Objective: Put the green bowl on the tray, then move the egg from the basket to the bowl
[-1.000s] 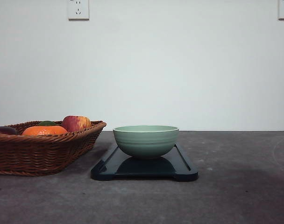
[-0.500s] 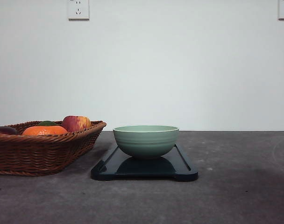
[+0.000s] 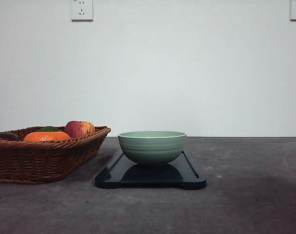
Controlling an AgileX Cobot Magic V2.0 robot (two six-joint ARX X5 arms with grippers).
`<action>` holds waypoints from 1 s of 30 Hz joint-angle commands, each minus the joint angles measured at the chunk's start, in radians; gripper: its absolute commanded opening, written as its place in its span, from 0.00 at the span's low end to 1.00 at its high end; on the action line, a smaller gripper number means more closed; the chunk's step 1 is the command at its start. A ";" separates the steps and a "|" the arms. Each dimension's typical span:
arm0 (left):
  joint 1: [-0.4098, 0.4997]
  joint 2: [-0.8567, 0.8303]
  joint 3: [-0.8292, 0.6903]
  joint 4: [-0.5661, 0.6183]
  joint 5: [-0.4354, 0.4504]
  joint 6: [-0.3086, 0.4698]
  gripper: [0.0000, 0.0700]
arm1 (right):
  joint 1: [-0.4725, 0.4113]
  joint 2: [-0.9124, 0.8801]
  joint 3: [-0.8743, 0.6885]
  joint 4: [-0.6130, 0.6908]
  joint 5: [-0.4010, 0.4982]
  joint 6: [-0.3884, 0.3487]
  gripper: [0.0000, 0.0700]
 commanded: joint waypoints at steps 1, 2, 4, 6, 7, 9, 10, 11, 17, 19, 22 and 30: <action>0.000 -0.001 -0.019 0.017 0.000 -0.001 0.00 | -0.002 0.000 -0.004 0.013 0.003 -0.005 0.02; 0.000 -0.001 -0.019 0.017 0.000 -0.001 0.00 | -0.002 0.000 -0.004 0.013 0.003 -0.005 0.02; 0.000 -0.001 -0.019 0.017 0.000 -0.001 0.00 | -0.002 0.000 -0.004 0.013 0.003 -0.005 0.02; 0.000 -0.001 -0.019 0.017 0.000 -0.001 0.00 | -0.002 0.000 -0.004 0.013 0.003 -0.005 0.02; 0.000 -0.001 -0.019 0.017 0.000 -0.001 0.00 | -0.002 0.000 -0.004 0.013 0.003 -0.005 0.02; 0.000 -0.001 -0.019 0.017 0.000 -0.001 0.00 | -0.002 0.000 -0.004 0.013 0.003 -0.005 0.02; 0.000 -0.001 -0.019 0.017 0.000 -0.001 0.00 | -0.002 0.000 -0.004 0.013 0.003 -0.005 0.02; 0.000 -0.001 -0.019 0.017 0.000 -0.001 0.00 | -0.002 0.000 -0.004 0.013 0.003 -0.005 0.02; 0.000 -0.001 -0.019 0.017 0.000 -0.001 0.00 | -0.002 0.000 -0.004 0.013 0.003 -0.005 0.02; 0.000 -0.001 -0.019 0.017 0.000 -0.001 0.00 | -0.002 0.000 -0.004 0.013 0.003 -0.005 0.02; 0.000 -0.001 -0.019 0.017 0.000 -0.001 0.00 | -0.002 0.000 -0.004 0.013 0.003 -0.005 0.02; 0.000 -0.001 -0.019 0.017 0.000 -0.001 0.00 | -0.002 0.000 -0.004 0.013 0.003 -0.005 0.02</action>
